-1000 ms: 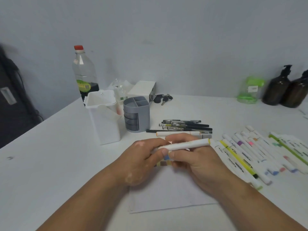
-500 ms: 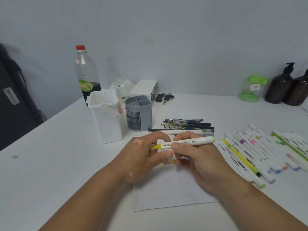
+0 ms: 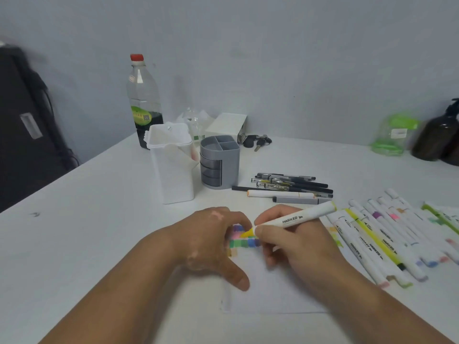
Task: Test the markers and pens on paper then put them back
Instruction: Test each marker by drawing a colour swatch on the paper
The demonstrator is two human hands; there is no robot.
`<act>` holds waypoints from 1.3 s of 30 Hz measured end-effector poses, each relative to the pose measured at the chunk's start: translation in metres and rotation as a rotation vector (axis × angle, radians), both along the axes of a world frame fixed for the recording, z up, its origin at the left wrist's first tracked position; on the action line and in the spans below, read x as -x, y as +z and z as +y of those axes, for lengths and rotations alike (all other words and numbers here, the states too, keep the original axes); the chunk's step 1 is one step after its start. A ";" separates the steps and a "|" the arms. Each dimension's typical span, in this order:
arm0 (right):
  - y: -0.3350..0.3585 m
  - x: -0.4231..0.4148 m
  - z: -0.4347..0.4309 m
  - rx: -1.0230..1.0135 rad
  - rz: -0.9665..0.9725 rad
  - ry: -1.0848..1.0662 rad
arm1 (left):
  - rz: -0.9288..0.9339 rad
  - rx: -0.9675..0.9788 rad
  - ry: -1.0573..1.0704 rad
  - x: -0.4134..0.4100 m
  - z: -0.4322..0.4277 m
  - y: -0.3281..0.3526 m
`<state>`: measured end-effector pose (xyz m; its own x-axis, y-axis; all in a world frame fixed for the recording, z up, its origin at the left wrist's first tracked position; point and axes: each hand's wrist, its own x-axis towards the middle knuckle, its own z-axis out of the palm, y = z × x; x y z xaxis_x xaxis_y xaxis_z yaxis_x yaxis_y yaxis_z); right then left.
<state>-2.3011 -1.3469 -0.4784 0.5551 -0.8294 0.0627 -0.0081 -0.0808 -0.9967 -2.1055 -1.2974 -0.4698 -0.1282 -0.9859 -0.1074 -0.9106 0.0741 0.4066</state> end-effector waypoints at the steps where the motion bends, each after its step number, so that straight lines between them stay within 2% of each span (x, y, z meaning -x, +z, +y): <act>1: -0.002 -0.002 0.002 0.046 0.063 -0.001 | 0.006 0.007 -0.006 0.001 0.000 -0.001; 8: -0.009 -0.003 0.004 0.195 0.292 -0.078 | 0.023 -0.010 -0.016 -0.006 -0.002 -0.001; 18: -0.005 -0.003 0.006 0.280 0.399 -0.061 | 0.010 -0.005 -0.017 -0.007 -0.004 -0.003; 39: -0.001 -0.001 0.006 0.279 0.419 -0.081 | 0.019 -0.032 -0.003 -0.005 -0.002 0.001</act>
<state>-2.3000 -1.3407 -0.4795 0.5149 -0.8541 0.0734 -0.4198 -0.3258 -0.8471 -2.1004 -1.2993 -0.4686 -0.1337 -0.9816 -0.1364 -0.9023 0.0636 0.4265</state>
